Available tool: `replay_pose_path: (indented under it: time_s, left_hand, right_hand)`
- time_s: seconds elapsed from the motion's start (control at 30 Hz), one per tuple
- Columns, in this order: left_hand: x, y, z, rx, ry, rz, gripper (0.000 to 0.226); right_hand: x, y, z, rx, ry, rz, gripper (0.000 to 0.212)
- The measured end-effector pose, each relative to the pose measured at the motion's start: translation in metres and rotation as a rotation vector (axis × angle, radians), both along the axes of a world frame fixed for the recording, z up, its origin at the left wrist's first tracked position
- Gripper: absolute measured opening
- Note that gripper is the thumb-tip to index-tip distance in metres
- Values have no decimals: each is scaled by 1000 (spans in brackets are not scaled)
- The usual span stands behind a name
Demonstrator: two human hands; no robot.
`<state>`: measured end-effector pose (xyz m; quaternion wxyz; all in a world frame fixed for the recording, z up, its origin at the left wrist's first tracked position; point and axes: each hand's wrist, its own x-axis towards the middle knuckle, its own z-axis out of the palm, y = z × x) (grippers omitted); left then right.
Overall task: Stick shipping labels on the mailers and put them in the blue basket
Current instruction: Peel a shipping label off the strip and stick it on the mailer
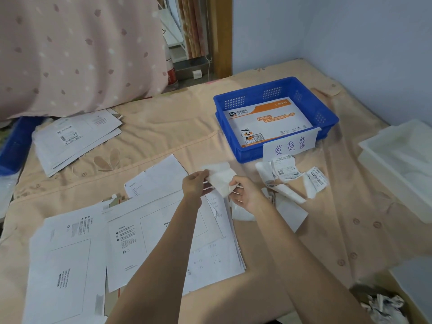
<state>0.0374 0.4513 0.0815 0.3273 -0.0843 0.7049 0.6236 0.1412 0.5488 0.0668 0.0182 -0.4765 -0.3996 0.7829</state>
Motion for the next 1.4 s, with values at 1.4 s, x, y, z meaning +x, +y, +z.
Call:
replay_pose_path:
  time_s: [1.4]
  left_hand:
    - [43,50,-18,110,-340,224,16]
  right_hand:
    - [75,26,-19,-60,-43,-273,32]
